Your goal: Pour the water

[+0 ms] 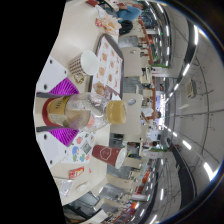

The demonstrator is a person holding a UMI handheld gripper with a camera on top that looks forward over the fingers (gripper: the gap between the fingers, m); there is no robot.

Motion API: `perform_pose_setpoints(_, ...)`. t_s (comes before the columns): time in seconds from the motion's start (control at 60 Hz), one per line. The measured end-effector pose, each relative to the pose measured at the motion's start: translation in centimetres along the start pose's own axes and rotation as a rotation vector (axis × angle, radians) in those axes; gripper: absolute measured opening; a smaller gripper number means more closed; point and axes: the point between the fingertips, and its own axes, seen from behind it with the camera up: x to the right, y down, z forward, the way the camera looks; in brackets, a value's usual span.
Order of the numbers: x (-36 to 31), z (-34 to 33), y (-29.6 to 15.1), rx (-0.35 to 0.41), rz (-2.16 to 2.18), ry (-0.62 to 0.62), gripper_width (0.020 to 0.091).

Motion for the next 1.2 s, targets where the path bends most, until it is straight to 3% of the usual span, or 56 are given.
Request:
perform_pose_setpoints(0.083, 0.2, -0.1, 0.1, 0.004, 0.03, 0.002, 0.0406)
perform_pose_setpoints(0.183, 0.4, -0.2, 0.2, -0.016, 0.035, -0.003, 0.0509)
perform_pose_setpoints(0.217, 0.5, -0.3, 0.6, -0.042, 0.03, 0.002, 0.0588)
perform_pose_setpoints(0.3, 0.6, -1.5, 0.5, -0.072, 0.025, 0.021, 0.087)
perform_pose_setpoints(0.35, 1.0, -3.0, 0.3, -0.091, 0.027, 0.046, 0.084)
perform_pose_setpoints(0.55, -1.2, -12.4, 0.2, -0.205, 0.063, 0.065, 0.0847)
perform_pose_setpoints(0.717, -4.5, -20.2, 0.3, -0.254, 0.06, 0.061, 0.0849)
perform_pose_setpoints(1.2, -6.5, -25.1, -0.5, -0.235, 0.013, 0.094, 0.0852)
